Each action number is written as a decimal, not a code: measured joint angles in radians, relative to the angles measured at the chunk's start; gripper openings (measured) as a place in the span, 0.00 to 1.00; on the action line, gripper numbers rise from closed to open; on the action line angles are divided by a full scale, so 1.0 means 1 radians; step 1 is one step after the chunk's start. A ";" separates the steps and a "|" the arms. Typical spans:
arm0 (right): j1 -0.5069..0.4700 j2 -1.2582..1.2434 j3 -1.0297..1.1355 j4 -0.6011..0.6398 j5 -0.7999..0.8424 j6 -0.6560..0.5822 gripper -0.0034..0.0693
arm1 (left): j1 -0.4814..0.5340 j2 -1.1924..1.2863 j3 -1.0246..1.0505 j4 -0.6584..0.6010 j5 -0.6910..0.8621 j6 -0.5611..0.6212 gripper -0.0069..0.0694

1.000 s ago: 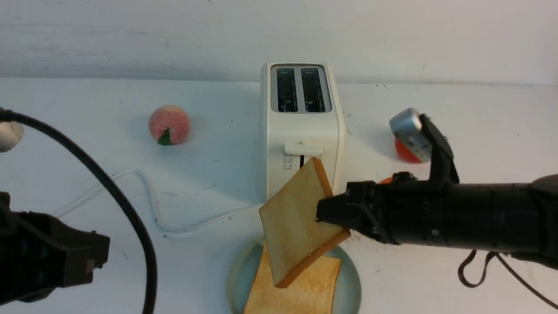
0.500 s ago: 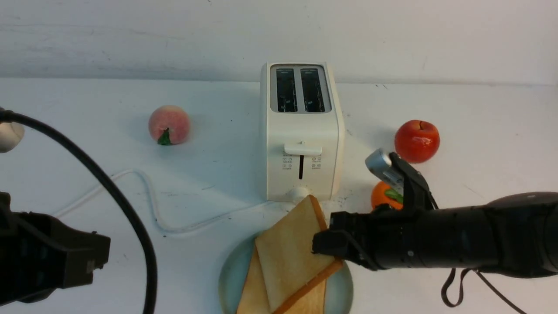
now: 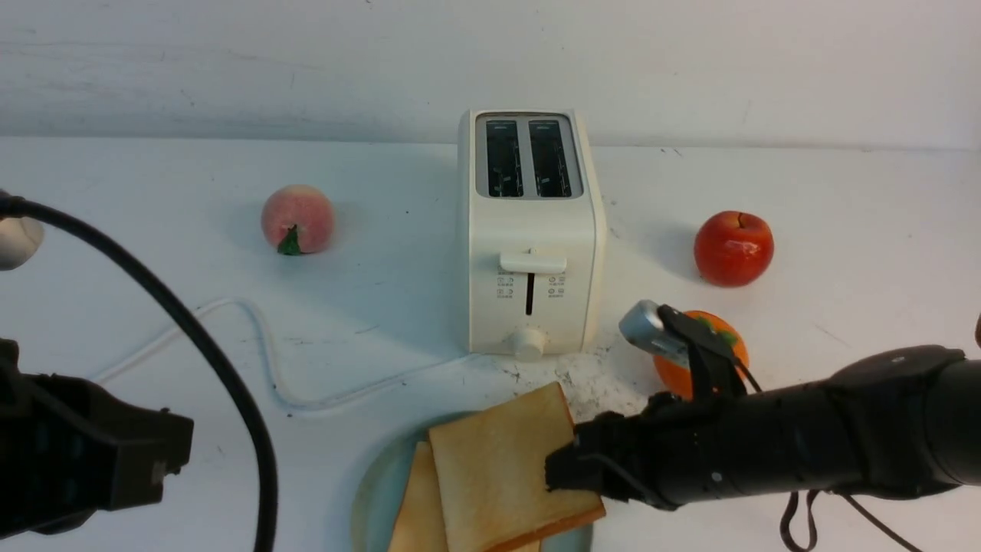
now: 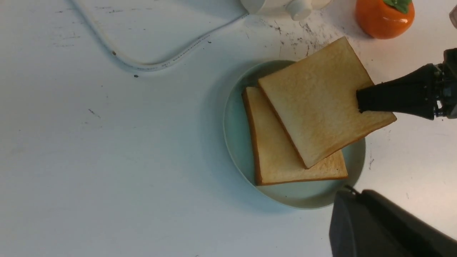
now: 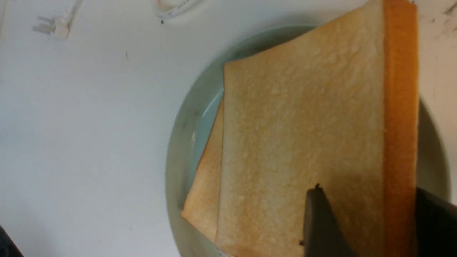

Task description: Take toasted bread from bread machine on white table place on plate.

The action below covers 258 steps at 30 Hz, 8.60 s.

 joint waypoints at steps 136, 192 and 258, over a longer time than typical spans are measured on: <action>-0.118 -1.579 0.397 -2.040 -0.199 1.566 0.15 | 0.335 -0.778 0.852 0.039 -0.479 0.095 0.12; -0.274 -1.619 0.572 -1.580 -0.212 1.126 0.23 | 0.335 -0.778 0.852 0.039 -0.478 0.092 0.17; -0.449 -1.680 0.780 -1.629 -0.095 1.125 0.35 | 0.335 -0.778 0.852 0.038 -0.474 0.092 0.24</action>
